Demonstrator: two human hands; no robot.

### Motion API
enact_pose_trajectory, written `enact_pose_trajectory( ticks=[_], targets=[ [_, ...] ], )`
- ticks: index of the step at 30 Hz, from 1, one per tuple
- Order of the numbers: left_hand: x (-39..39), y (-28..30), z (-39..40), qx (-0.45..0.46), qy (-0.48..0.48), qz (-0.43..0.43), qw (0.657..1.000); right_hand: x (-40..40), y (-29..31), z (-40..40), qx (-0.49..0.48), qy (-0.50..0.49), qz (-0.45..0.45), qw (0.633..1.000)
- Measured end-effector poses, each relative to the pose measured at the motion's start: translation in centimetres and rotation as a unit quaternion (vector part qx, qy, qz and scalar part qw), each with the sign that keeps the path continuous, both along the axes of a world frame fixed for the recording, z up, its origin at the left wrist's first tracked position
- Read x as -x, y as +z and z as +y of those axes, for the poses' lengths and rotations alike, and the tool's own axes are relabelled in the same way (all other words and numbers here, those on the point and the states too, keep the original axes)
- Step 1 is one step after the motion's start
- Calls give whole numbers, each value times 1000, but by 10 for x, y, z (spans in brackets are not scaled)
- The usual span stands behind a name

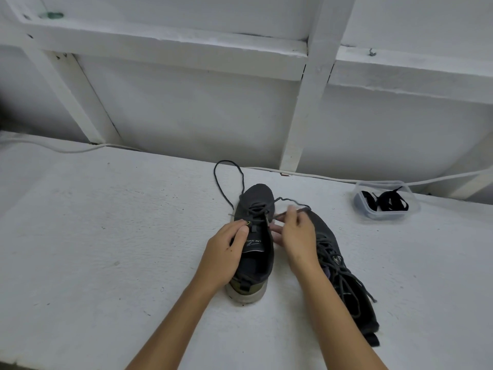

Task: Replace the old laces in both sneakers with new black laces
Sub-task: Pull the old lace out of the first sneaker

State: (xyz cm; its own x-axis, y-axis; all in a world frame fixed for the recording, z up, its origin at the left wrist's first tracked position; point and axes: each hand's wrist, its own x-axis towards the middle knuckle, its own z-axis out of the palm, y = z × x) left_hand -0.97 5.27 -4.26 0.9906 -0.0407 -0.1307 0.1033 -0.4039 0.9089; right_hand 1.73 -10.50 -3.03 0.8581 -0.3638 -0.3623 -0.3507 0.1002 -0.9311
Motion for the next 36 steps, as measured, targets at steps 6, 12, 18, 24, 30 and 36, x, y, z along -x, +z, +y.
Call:
enact_pose_trajectory(
  ticks=[6,12,18,24,30,36],
  targets=[
    [0,0,0,-4,-2,3,1000,1,1,-5,38,35,-18,998],
    [0,0,0,-7,-1,0,1000,4,-6,3,69,80,6,994],
    [0,0,1,2,1,4,1000,-3,2,-2,-37,-60,-21,997],
    [-5,2,1,24,10,19,999,2,2,4,52,36,0,998],
    [-32,5,1,-37,20,29,999,33,-4,8,48,132,-60,988],
    [-53,4,-2,-69,42,3,997,41,-12,16,76,145,-68,984]
  ],
)
